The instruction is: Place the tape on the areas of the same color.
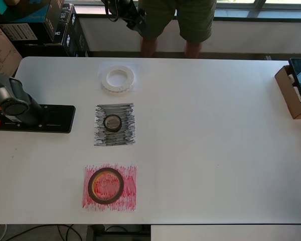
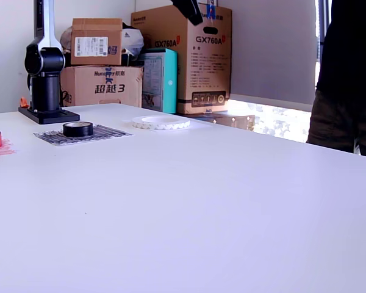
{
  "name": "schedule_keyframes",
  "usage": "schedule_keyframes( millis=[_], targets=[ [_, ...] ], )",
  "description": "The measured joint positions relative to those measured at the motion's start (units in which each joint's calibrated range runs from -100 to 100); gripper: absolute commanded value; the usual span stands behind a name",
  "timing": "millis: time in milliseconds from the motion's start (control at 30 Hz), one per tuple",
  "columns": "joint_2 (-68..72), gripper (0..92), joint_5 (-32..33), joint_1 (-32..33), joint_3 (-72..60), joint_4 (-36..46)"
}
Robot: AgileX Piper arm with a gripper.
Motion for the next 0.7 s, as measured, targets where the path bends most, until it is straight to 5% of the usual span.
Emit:
schedule_keyframes(
  millis=[333,700],
  targets=[
    [-11.9,84.9,-3.9,-10.1,-6.5,-1.0],
    [-24.3,84.7,-21.0,-21.1,2.8,-12.4]
  ],
)
